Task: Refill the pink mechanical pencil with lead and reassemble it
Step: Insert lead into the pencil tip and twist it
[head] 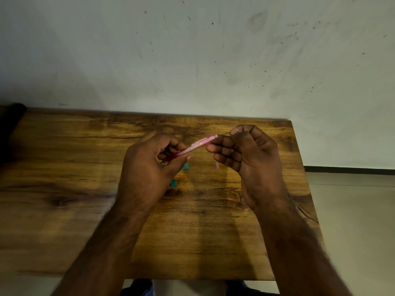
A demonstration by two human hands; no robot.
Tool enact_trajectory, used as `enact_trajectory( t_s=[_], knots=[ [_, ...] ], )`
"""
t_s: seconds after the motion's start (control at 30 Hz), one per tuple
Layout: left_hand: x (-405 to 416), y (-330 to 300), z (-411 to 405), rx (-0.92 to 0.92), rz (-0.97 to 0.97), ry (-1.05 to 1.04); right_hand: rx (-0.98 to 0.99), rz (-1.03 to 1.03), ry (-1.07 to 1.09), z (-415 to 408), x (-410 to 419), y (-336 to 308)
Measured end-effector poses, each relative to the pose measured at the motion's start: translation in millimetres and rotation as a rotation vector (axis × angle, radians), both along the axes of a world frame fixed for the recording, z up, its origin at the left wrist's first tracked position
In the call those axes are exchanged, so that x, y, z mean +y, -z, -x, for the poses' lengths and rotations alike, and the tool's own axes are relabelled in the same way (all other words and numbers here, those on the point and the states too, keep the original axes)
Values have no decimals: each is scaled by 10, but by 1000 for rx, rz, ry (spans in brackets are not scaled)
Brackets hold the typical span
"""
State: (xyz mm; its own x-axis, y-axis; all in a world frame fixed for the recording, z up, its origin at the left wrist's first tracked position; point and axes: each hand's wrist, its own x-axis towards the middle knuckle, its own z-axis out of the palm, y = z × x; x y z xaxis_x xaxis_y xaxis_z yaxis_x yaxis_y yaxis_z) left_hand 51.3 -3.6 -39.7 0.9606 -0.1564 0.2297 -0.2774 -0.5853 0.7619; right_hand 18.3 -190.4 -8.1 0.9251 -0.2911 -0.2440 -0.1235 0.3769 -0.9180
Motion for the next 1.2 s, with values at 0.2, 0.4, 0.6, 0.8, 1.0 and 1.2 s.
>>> enact_trajectory(
  t_s=[0.2,0.4,0.6,0.8,1.0,1.2],
  knots=[
    [6,-10,3,8,-7,-6,12,72,-1,-3,-3,29],
    [-3,-43,13,-6,14,14,47,174,-36,-5,9,69],
    [8,-63,14,-11,28,24,86,163,-81,2,-16,75],
    [15,-64,10,-21,32,19,94,61,-86,-4,-13,44],
    [24,-53,9,-39,21,24,177,-85,-39,7,-58,66],
    [18,-33,3,-41,13,37,186,-82,-27,16,-41,72]
  ],
)
